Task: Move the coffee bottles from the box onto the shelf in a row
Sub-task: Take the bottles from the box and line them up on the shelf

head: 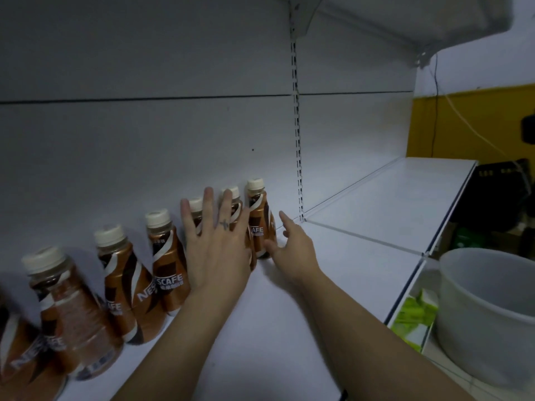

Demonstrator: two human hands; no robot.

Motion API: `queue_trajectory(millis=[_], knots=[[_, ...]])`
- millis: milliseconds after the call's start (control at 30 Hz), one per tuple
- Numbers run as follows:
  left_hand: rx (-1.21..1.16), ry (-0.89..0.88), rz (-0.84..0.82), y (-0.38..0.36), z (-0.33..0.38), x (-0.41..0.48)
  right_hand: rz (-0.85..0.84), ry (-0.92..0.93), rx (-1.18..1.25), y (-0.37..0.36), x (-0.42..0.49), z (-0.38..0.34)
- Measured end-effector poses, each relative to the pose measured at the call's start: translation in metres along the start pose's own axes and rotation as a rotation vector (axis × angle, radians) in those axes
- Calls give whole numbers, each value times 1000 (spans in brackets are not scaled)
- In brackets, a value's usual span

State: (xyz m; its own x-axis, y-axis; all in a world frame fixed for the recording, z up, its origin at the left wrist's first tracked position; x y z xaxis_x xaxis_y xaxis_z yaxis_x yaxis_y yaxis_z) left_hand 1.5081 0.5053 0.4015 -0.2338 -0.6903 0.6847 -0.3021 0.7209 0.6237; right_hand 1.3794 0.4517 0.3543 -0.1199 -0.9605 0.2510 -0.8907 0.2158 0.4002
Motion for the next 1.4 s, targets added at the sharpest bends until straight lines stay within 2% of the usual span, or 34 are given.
queue_trajectory(millis=[133, 333, 500, 867, 1033, 1200, 1300, 1400], knots=[[31, 14, -70, -20, 2, -9, -49, 19, -74, -9, 7, 0], [-13, 34, -65, -28, 2, -15, -71, 45, -66, -7, 9, 0], [1, 38, -104, -29, 1, -16, -70, 97, -210, -7, 8, -1], [-32, 62, -127, -32, 7, -13, -83, 93, -318, -14, 4, 0], [-142, 33, -80, -23, 8, -17, 72, 108, -259, -3, -10, -15], [-378, 11, 78, -1, 5, -17, 160, 198, -401, 29, -40, -32], [-516, 10, 60, 16, 3, -17, 196, 196, -496, 59, -67, -46], [-556, -44, 88, 38, 5, -11, 230, 193, -616, 98, -94, -66]])
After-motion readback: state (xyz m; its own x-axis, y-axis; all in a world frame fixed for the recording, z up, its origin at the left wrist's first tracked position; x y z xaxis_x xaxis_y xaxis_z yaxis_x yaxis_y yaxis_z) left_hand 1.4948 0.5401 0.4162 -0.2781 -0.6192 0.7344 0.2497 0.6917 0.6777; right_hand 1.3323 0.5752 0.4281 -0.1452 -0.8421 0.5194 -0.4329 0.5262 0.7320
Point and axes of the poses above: each hand's wrist, its own x-axis towards the middle knuckle, its own y-axis out of the back of the hand, z = x × y, the point moved 1 cm from there along x, towards the middle knuckle, and after that the axes turned 6 degrees about -y, right-handed, at the moved point
